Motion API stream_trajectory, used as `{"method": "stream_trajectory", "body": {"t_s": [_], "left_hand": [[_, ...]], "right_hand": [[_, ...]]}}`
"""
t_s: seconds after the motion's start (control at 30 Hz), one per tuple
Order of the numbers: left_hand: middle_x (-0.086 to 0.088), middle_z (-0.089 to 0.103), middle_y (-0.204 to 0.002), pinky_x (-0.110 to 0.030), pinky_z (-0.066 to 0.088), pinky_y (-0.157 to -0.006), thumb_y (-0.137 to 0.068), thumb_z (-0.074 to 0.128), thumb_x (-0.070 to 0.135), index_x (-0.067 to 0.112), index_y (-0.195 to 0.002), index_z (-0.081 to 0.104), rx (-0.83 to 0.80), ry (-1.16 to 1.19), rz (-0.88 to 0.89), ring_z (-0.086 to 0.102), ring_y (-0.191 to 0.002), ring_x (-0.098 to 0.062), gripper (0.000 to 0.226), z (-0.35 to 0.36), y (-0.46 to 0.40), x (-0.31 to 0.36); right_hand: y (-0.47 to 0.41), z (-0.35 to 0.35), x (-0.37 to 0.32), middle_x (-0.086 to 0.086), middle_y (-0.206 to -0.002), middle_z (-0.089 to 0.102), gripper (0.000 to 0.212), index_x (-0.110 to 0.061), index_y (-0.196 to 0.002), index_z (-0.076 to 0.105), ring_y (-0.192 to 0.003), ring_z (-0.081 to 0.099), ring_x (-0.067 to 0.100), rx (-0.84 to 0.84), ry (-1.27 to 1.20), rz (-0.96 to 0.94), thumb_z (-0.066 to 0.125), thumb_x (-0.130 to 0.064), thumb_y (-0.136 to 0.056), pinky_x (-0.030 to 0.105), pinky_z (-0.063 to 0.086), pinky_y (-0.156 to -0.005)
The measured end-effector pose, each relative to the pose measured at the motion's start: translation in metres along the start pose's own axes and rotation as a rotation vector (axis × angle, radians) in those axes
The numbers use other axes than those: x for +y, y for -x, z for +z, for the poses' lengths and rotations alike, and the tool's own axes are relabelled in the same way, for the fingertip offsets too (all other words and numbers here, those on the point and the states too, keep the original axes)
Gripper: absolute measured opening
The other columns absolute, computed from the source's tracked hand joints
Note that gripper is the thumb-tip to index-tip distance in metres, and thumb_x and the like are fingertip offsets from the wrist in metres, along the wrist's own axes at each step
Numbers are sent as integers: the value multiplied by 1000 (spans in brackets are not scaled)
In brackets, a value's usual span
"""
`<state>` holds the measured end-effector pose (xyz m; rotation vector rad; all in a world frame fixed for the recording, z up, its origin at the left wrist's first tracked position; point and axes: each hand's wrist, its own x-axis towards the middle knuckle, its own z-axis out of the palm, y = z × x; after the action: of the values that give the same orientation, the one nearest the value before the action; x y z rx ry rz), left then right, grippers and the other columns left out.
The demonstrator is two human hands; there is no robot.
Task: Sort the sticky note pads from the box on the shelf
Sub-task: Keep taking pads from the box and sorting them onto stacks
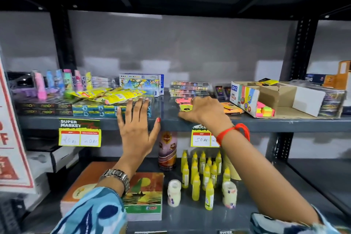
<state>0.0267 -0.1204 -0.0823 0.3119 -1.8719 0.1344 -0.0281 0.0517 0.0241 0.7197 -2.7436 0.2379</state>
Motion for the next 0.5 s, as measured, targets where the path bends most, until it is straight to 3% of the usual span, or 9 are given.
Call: {"method": "stream_trajectory", "body": {"t_s": [0.1, 0.23, 0.33, 0.5], "left_hand": [[-12, 53, -136, -54, 13, -114, -93, 36, 48, 7, -136, 47, -6, -4, -3, 35, -133, -31, 61, -1, -1, 0], [-12, 53, -135, -53, 12, -114, -93, 37, 47, 8, -135, 47, 10, 9, -6, 36, -132, -32, 59, 0, -1, 2], [-11, 54, -135, -52, 12, -114, -93, 37, 46, 10, -136, 46, 30, 21, -5, 38, -132, -32, 57, -1, -1, 2], [-12, 55, -133, -52, 12, -114, -93, 37, 45, 10, -135, 48, 57, 40, -9, 39, -131, -32, 56, 1, -1, 4]], "right_hand": [[-1, -5, 2, 11, -115, 64, 60, -12, -112, 60, -108, 58, 33, -2, -73, 14, 59, -59, -74, 39, 50, -89], [8, -8, 5, 12, -111, 62, 59, -9, -102, 59, -106, 57, 33, 68, -186, 27, 70, -55, -67, 40, 50, -87], [18, -7, 5, 12, -102, 65, 56, -7, -93, 61, -98, 60, 31, 163, -241, 4, 75, -52, -62, 37, 51, -81], [29, -28, 17, 14, -94, 70, 61, -10, -99, 69, -92, 64, 32, 377, -298, -10, 75, -56, -59, 34, 53, -75]]}}
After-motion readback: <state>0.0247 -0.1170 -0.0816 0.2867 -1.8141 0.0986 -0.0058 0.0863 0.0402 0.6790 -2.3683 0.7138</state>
